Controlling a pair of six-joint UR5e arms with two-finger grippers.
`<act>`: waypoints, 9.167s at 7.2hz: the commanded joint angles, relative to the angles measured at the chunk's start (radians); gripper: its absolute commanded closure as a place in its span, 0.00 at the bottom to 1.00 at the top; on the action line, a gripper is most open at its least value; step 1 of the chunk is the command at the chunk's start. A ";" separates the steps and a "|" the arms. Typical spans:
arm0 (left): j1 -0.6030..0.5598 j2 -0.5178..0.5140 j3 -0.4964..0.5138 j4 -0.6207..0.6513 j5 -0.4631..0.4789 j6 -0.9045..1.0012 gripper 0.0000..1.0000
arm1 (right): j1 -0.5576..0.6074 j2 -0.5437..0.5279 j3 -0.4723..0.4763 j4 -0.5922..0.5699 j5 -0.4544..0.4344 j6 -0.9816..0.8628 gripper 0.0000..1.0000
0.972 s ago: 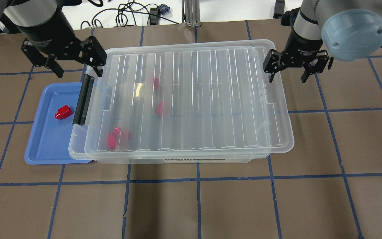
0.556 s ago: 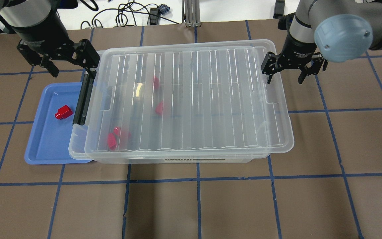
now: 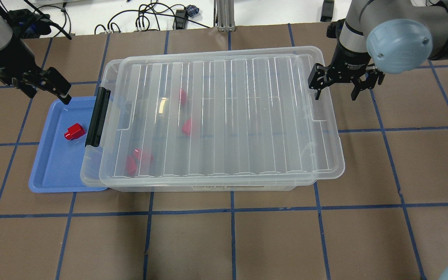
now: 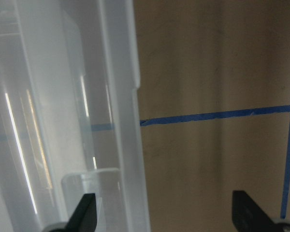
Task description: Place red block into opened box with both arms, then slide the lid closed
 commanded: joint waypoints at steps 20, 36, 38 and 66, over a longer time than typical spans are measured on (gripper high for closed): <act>0.127 -0.309 -0.122 0.452 -0.051 0.482 1.00 | -0.279 -0.003 -0.021 0.005 -0.079 -0.336 0.00; -0.271 -0.184 -0.158 0.314 -0.063 -0.472 1.00 | -0.266 -0.277 -0.006 0.204 -0.063 -0.318 0.00; -0.287 -0.204 -0.230 0.471 -0.062 -0.475 1.00 | -0.266 -0.276 -0.006 0.203 -0.068 -0.321 0.00; -0.291 0.086 0.104 -0.213 -0.034 -0.498 0.00 | -0.297 -0.095 0.106 0.052 -0.100 -0.185 0.00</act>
